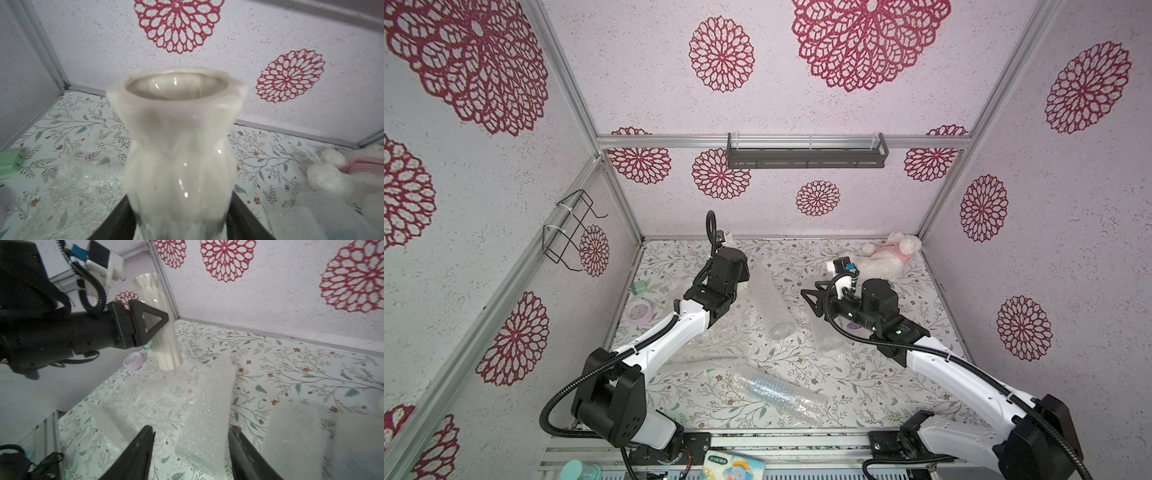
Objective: Unwrap the vase from the bubble wrap
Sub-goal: Pick up the vase from the bubble wrap, then place the vase at the center of the board.
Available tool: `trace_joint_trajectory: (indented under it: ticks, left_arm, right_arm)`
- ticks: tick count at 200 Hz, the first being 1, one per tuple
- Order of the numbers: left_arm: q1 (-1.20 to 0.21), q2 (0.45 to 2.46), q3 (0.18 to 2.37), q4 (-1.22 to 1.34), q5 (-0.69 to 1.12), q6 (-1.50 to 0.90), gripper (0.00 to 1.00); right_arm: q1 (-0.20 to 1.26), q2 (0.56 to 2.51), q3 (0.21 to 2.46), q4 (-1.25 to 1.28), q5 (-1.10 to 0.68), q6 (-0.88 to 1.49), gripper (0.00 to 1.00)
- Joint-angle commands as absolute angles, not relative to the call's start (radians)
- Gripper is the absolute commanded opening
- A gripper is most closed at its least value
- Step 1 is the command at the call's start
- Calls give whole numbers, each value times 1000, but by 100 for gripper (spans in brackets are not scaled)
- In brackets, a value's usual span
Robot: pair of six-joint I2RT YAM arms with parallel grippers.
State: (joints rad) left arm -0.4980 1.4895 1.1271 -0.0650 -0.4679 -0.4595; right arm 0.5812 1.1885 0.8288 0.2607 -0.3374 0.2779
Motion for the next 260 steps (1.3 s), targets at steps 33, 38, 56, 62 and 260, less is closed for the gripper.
trace_joint_trajectory:
  ticks: [33, 38, 56, 62, 260]
  left_arm:
    - [-512, 1420, 1175, 23, -122, -426, 40]
    - [-515, 1418, 1176, 23, -104, -429, 40]
    - [-522, 1415, 1186, 21, -34, -438, 41]
    - [-525, 1415, 1194, 14, -20, -437, 42]
    - [-592, 1370, 1283, -61, 277, -414, 44]
  right_arm:
    - [529, 1389, 960, 507, -739, 366, 61]
    - [527, 1400, 969, 520, -746, 371, 61]
    - [518, 1437, 991, 538, -754, 375, 61]
    - [514, 1448, 1004, 528, -763, 368, 62]
    - [494, 1629, 1181, 561, -951, 351, 64]
